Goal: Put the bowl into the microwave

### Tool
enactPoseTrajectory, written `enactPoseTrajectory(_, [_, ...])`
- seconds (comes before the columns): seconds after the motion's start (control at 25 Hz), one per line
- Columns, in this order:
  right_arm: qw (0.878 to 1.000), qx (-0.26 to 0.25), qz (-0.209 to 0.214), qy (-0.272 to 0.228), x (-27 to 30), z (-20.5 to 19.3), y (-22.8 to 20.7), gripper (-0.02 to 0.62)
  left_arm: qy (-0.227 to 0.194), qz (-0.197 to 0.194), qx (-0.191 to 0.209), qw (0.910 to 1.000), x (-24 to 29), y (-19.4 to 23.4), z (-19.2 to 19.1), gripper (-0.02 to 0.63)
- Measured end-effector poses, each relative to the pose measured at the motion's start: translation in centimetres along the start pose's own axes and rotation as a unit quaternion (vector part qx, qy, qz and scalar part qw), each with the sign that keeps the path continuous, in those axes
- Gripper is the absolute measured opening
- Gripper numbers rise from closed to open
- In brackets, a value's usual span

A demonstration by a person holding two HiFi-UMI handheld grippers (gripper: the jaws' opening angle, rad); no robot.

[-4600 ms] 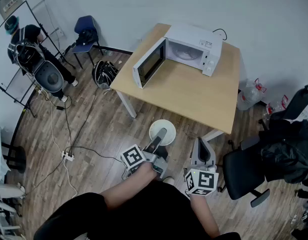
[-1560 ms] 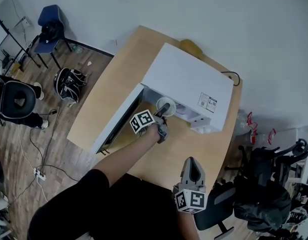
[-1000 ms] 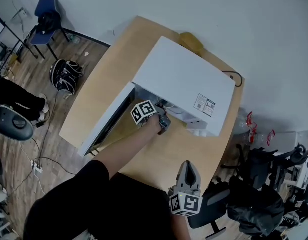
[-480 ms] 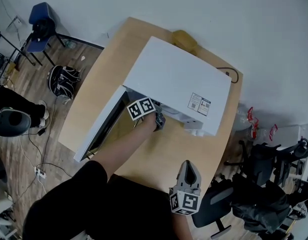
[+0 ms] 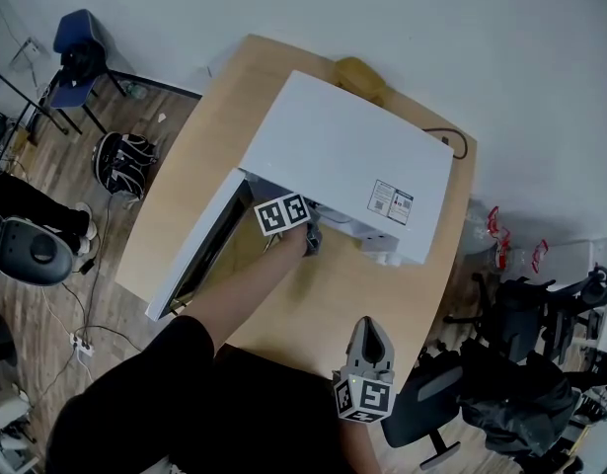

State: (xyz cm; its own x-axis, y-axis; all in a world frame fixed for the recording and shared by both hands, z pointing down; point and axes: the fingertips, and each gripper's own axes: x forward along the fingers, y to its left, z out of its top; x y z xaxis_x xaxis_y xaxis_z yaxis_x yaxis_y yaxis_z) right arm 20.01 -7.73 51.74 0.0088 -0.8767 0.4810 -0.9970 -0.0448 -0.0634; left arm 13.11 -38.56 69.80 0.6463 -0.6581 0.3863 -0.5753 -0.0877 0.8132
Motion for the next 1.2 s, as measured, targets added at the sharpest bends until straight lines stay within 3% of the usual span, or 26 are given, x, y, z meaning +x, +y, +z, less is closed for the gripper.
enactPoseTrajectory(0.28, [1.000, 0.004, 0.017, 0.012, 0.1, -0.5, 1.0, 0.060, 0.012, 0.017, 0.065, 0.9977, -0.1, 0.1, -0.1, 0.224])
enactPoseTrajectory(0.44, [1.000, 0.005, 0.027, 0.009, 0.3, -0.2, 1.8, 0.060, 0.000, 0.047, 0.107, 0.9931, -0.4, 0.7, 0.3, 0.230])
enactPoseTrajectory(0.64, [0.999, 0.004, 0.032, 0.013, 0.4, -0.5, 2.1, 0.060, -0.005, 0.052, 0.165, 0.9849, -0.3, 1.1, 0.4, 0.239])
enactPoseTrajectory(1.08, [0.999, 0.013, 0.042, 0.020, 0.7, -1.0, 2.4, 0.060, -0.018, 0.062, 0.244, 0.9677, 0.1, 1.2, 1.8, 0.310])
enactPoseTrajectory(1.2, [0.999, 0.013, 0.039, 0.025, 0.6, -1.4, 2.3, 0.060, -0.023, 0.052, 0.247, 0.9673, 0.2, 1.0, 1.7, 0.330])
